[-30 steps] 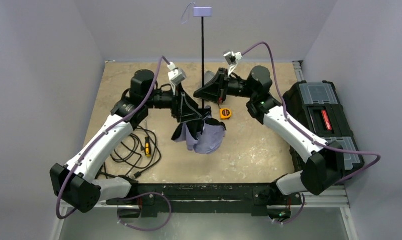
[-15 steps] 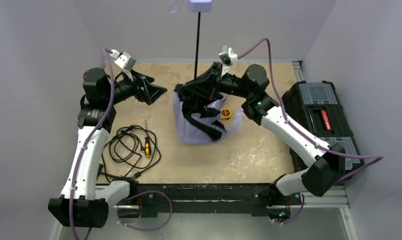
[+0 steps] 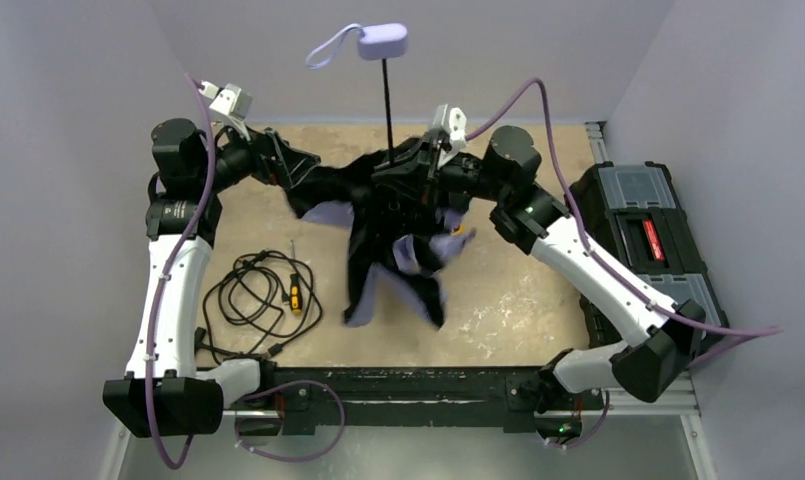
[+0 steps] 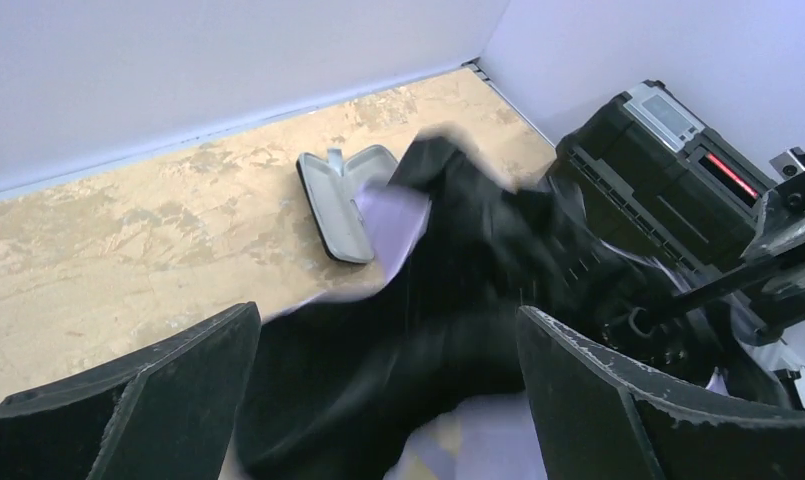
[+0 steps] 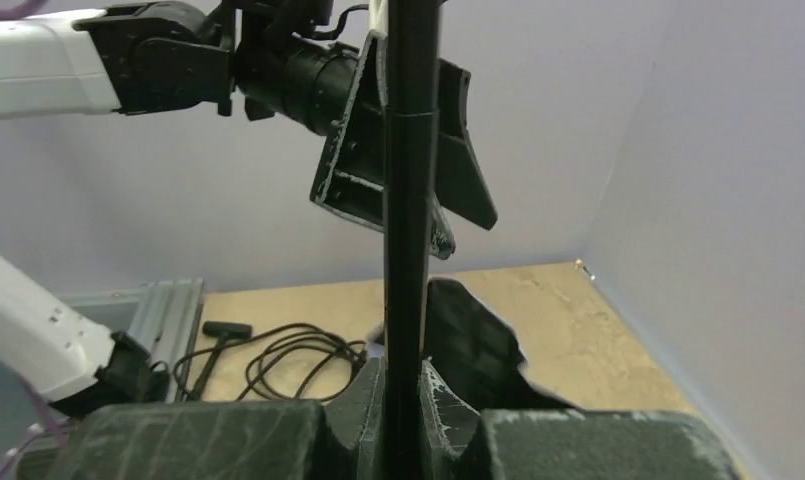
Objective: Open the umbrella
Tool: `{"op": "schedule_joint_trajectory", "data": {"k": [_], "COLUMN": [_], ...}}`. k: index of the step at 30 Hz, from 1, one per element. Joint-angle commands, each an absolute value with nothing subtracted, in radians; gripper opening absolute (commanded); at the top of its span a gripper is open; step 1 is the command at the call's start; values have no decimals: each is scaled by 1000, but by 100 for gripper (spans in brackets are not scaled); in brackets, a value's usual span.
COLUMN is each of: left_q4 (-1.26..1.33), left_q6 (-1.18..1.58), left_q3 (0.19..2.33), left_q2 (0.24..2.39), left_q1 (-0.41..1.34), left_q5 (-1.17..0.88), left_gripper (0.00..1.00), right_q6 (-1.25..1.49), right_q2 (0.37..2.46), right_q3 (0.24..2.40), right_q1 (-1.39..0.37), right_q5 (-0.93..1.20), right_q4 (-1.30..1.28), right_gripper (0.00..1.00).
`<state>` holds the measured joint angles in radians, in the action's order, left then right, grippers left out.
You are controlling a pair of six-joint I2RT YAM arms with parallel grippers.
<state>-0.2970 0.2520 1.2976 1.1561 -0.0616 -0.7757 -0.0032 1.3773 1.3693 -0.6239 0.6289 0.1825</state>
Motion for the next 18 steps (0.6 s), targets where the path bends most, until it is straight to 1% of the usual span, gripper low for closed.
{"op": "schedule_joint_trajectory", "data": {"k": [1, 3, 5, 6, 8, 10, 12, 13, 14, 16, 17, 18], "left_q4": [-267, -244, -232, -226, -214, -213, -220, -228, -231, -231, -231, -229], "left_q6": [266, 265, 269, 273, 279, 277, 264, 251, 243, 232, 230, 230], "left_q3": [1298, 1282, 1283, 1286, 1289, 1286, 1275, 1271, 1268, 1266, 1268, 1270], "left_q2": [1115, 1105, 1109, 1115, 1122, 1114, 1098, 1090, 1081, 1073, 1074, 1076], "left_q1": [-69, -69, -68, -69, -65, -59, -57, -58, -59, -59, -59, -60], "left_q5": [-808, -808, -813, -823, -852, -857, -855, -851, -842, -838, -841, -845], "left_gripper": [100, 100, 100, 100, 100, 100, 100, 100, 100, 100, 100, 100], "right_q6": [-55, -86, -77, -31, -13, 55, 49, -19, -62, -37, -34, -44], "right_q2": [1305, 1350, 1367, 1367, 1349, 1295, 1250, 1242, 1242, 1274, 1307, 1324], "right_q3": [1395, 1453, 1484, 1478, 1464, 1402, 1360, 1357, 1354, 1363, 1409, 1435], "right_q1": [-452, -379, -381, -412, -534, -646, -685, -671, -617, -463, -399, -386], "right_q5": [645, 654, 647, 649, 622, 611, 579, 566, 554, 585, 594, 586], "right_q4": [196, 181, 204, 240, 229, 262, 242, 212, 197, 252, 254, 253], "right_gripper": [0, 0, 0, 0, 0, 0, 0, 0, 0, 0, 0, 0]}}
